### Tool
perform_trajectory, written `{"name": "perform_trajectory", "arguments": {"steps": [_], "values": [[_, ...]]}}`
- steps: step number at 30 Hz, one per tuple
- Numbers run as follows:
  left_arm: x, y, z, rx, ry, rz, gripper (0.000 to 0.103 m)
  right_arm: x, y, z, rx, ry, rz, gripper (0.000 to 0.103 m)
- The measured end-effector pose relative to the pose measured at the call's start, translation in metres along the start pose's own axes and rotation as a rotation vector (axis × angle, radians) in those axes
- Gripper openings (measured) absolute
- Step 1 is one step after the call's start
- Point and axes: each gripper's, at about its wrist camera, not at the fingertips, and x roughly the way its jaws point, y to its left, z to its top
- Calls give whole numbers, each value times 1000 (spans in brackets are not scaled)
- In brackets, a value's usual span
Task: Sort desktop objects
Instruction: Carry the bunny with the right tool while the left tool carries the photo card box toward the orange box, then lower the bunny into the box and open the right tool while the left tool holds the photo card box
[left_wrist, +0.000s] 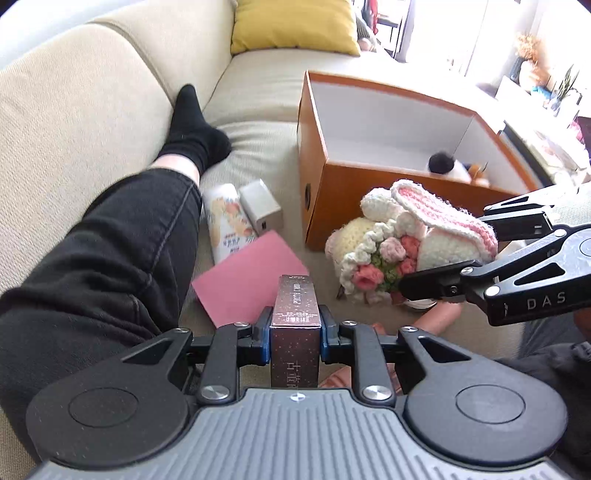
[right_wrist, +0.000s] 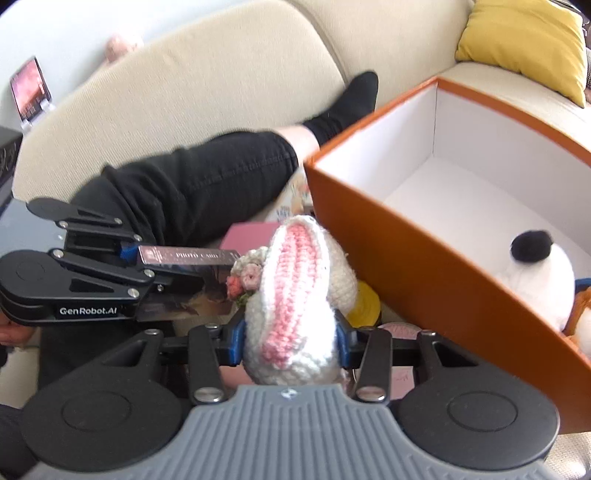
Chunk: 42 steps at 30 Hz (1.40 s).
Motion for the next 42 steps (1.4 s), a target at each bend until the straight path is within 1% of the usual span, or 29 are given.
{"name": "perform_trajectory", "arguments": {"steps": [4,9,14,18,23,27,28,30,34,36,38,42], "values": [[-18,-3,16,-14,-37,-21,26,-28,-2,11,20,-72,13,47],[-42,-12,47,6,-122,-47,26,-63,-9,34,66,-185,9,47],[-49,-18,88,23,-171,-67,26,-92,-31,52,167,-295,-39,47],[-40,-27,121,57,-178,-73,26,-97,-58,62,269,-331,-98,47],[-6,-38,152,74,-126,-109,26,-82,-90,67,397,-305,-143,47],[25,-49,163,92,-62,-125,26,-52,-112,64,519,-243,-135,47],[32,-51,162,101,-43,-121,26,-45,-116,62,542,-229,-122,47],[47,-54,164,119,-8,-87,26,-32,-122,57,595,-195,-104,47],[70,-57,162,133,64,-88,26,-8,-134,48,692,-119,-110,47],[79,-60,160,152,87,-69,26,0,-139,44,727,-82,-85,47],[87,-62,158,168,105,-57,26,6,-141,42,741,-49,-70,48],[97,-62,155,170,132,-42,26,18,-143,44,734,-5,-76,49]]}}
